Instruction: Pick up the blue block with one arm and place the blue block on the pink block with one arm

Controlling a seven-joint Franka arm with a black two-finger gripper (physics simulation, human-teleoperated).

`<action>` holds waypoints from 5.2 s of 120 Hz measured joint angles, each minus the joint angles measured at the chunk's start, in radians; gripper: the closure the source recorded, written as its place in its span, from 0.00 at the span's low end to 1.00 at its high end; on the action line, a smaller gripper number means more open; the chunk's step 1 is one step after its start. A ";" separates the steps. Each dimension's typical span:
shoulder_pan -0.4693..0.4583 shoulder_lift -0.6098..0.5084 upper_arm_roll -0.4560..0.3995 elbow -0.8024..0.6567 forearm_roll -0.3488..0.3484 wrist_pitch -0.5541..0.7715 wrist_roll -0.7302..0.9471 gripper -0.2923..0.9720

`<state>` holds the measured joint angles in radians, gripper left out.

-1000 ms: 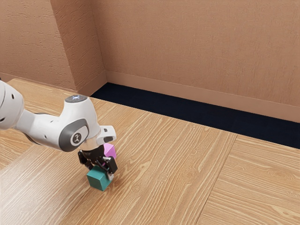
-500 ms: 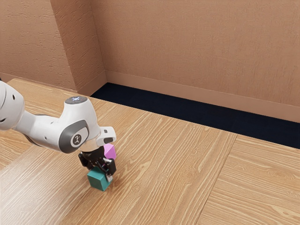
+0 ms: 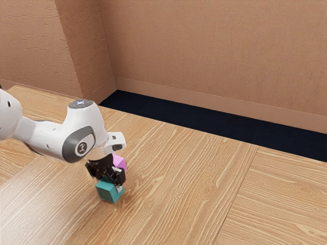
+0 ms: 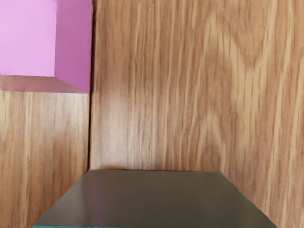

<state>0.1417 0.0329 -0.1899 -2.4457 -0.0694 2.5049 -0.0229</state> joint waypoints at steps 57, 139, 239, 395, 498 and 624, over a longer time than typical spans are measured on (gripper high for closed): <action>0.011 0.078 0.161 0.282 0.006 -0.276 0.041 0.48; -0.001 0.201 0.143 0.451 0.007 -0.344 0.096 0.48; -0.016 0.203 0.136 0.448 0.007 -0.334 0.128 0.48; -0.025 0.208 0.133 0.445 0.070 -0.286 0.001 0.48; -0.029 0.195 0.133 0.422 0.065 -0.276 0.065 0.48; -0.031 -0.150 0.136 0.448 0.008 -0.465 0.097 0.24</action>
<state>0.1111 -0.1169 -0.0536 -1.9978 -0.0617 2.0400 0.0737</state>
